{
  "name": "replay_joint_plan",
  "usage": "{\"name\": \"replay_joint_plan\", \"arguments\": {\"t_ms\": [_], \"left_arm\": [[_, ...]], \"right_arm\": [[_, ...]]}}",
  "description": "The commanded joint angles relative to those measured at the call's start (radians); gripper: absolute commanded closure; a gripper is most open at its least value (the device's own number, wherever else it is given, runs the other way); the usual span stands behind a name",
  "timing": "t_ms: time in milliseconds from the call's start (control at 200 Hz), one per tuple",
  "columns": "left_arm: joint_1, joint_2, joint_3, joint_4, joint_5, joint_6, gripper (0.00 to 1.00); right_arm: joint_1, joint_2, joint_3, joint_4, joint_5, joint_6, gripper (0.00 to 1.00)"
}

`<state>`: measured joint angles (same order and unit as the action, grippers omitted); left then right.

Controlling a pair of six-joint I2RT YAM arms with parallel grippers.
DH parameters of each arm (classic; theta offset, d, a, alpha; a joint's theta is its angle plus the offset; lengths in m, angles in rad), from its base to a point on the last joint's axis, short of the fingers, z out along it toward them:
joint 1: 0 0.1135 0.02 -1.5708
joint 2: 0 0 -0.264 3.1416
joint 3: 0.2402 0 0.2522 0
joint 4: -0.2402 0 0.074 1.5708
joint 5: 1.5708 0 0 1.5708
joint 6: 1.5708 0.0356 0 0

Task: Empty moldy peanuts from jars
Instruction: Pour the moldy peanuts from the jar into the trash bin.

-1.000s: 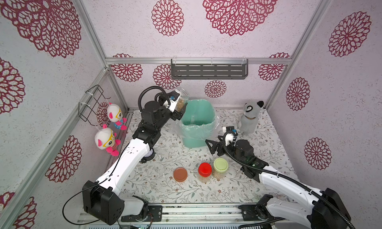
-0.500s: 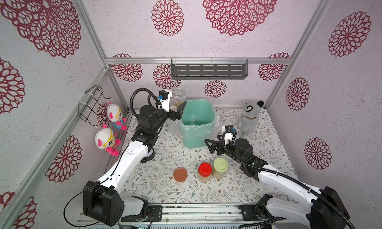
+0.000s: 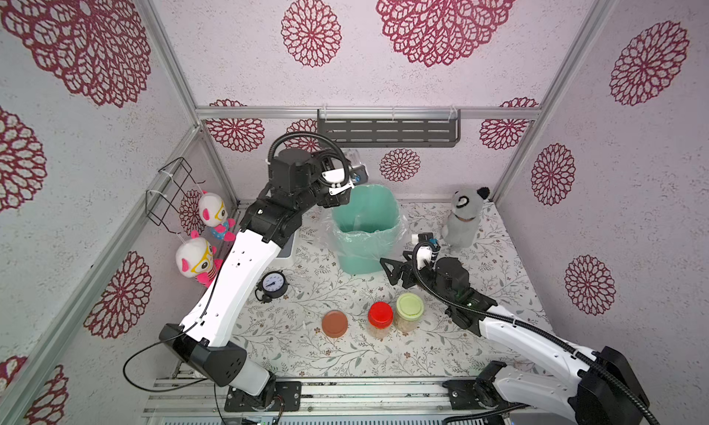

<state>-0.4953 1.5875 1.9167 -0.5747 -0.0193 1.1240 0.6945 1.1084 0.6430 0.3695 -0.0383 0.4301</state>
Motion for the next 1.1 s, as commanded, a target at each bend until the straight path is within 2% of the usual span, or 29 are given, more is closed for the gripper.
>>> {"name": "replay_joint_plan", "arguments": {"t_ms": [0, 60, 125, 245, 355, 515, 836, 1006, 1096], "left_arm": [[-0.023, 0.083, 0.048, -0.088, -0.212, 0.478, 1.00], [-0.023, 0.113, 0.038, -0.041, -0.274, 0.652, 1.00], [-0.026, 0.147, 0.071, -0.029, -0.293, 0.753, 1.00], [-0.040, 0.165, 0.084, 0.009, -0.254, 0.855, 1.00], [-0.056, 0.163, 0.064, 0.018, -0.235, 0.890, 1.00], [-0.062, 0.153, 0.017, 0.018, -0.237, 0.909, 1.00], [-0.083, 0.156, 0.011, 0.025, -0.253, 0.933, 1.00], [-0.078, 0.174, 0.103, 0.046, -0.232, 0.845, 1.00], [-0.070, 0.165, 0.067, 0.105, -0.179, 0.680, 1.00]], "right_arm": [[-0.003, -0.040, -0.009, 0.039, 0.012, 0.000, 0.01], [-0.003, -0.046, -0.015, 0.039, 0.013, -0.003, 0.01], [-0.003, -0.053, -0.018, 0.036, 0.015, -0.010, 0.01], [-0.003, -0.061, -0.023, 0.034, 0.020, -0.021, 0.01], [-0.003, -0.061, -0.027, 0.038, 0.023, -0.027, 0.01], [-0.003, -0.057, -0.032, 0.048, 0.017, -0.024, 0.01], [-0.003, -0.057, -0.042, 0.055, 0.018, -0.024, 0.01], [-0.003, -0.067, -0.053, 0.061, 0.030, -0.023, 0.01], [-0.003, -0.068, -0.057, 0.065, 0.033, -0.023, 0.01]]}}
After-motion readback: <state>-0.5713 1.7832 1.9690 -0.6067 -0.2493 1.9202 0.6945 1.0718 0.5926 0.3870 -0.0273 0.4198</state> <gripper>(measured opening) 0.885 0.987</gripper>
